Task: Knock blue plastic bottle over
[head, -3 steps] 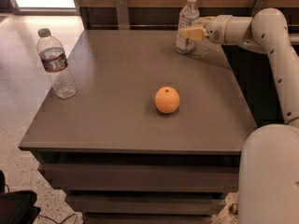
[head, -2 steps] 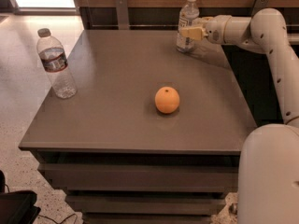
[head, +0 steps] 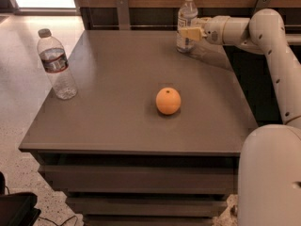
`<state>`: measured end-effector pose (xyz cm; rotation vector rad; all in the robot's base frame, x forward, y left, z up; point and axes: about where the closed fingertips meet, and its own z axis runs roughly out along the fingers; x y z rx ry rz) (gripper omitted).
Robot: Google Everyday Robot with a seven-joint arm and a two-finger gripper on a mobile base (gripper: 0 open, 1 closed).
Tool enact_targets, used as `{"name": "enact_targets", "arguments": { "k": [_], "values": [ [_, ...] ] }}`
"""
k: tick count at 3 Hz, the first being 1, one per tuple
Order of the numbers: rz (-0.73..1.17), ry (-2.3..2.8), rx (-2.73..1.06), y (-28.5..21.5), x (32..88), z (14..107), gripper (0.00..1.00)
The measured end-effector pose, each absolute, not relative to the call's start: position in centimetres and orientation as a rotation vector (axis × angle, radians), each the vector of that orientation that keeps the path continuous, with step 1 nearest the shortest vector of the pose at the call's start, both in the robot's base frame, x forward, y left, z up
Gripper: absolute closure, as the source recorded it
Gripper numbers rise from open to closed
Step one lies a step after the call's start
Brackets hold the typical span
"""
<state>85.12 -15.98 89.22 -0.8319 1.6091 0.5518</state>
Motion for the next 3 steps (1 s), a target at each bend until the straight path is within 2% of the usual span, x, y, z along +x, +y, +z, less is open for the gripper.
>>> {"name": "enact_targets", "arguments": {
  "k": [3],
  "values": [
    [0.46, 1.702, -0.92, -16.8, 84.0, 91.0, 1.0]
  ]
}}
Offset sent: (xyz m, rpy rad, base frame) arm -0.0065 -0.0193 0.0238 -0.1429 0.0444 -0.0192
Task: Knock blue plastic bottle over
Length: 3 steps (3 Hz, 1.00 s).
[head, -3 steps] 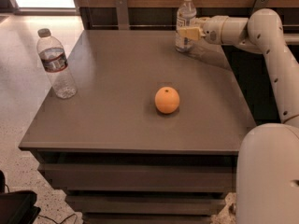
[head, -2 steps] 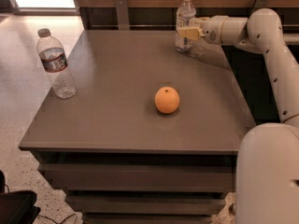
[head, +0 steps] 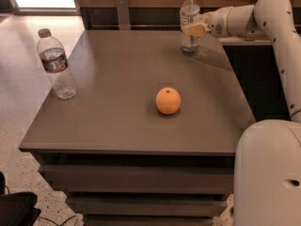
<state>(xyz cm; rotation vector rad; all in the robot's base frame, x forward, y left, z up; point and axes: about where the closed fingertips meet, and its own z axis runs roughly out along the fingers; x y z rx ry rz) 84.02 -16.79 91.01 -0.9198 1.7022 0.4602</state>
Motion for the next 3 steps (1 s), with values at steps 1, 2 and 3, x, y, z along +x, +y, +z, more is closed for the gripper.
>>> {"name": "enact_targets", "arguments": {
  "k": [1, 2, 3],
  "values": [
    [0.399, 1.756, -0.969, -17.6, 83.2, 92.1, 1.0],
    [0.325, 1.824, -1.028, -18.4, 82.2, 93.0, 1.0],
    [0.266, 1.886, -1.083, -19.0, 81.2, 93.7, 1.0]
  ]
}}
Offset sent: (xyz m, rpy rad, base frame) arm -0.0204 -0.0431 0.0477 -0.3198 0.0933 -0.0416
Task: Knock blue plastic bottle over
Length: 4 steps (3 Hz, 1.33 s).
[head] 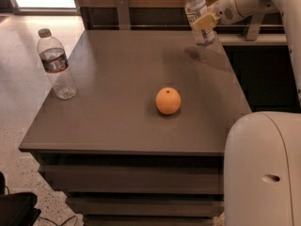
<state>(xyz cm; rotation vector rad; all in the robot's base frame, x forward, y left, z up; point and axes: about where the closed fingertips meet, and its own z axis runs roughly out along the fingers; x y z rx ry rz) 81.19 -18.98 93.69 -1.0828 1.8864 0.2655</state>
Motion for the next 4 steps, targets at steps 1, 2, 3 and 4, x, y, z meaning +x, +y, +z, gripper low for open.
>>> {"name": "enact_targets", "arguments": {
  "k": [1, 2, 3, 4],
  "values": [
    [0.231, 1.933, -1.139, -18.9, 80.3, 93.9, 1.0],
    [0.209, 1.993, -1.219, -18.4, 79.2, 93.3, 1.0],
    [0.185, 2.049, -1.305, -17.6, 78.3, 92.2, 1.0],
    [0.141, 2.107, -1.376, -17.6, 77.4, 91.5, 1.0]
  ]
}}
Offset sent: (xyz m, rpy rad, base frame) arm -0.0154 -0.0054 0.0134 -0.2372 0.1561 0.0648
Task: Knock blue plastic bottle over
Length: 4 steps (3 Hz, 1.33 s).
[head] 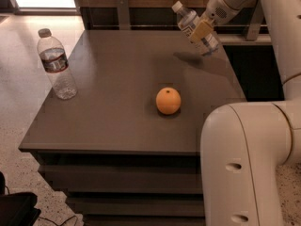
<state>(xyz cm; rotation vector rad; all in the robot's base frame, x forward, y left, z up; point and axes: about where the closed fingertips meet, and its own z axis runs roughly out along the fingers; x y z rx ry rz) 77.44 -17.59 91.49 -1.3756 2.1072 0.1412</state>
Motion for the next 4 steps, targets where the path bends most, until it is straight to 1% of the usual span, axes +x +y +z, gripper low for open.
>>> {"name": "enact_targets", "arguments": {
  "k": [2, 3, 4],
  "values": [
    [-0.001, 2.263, -1.533, -18.6, 76.4, 88.5, 1.0],
    [0.004, 2.305, -1.577, -18.6, 76.0, 86.8, 1.0],
    [0.06, 2.317, -1.619, -17.9, 75.6, 85.1, 1.0]
  ]
}}
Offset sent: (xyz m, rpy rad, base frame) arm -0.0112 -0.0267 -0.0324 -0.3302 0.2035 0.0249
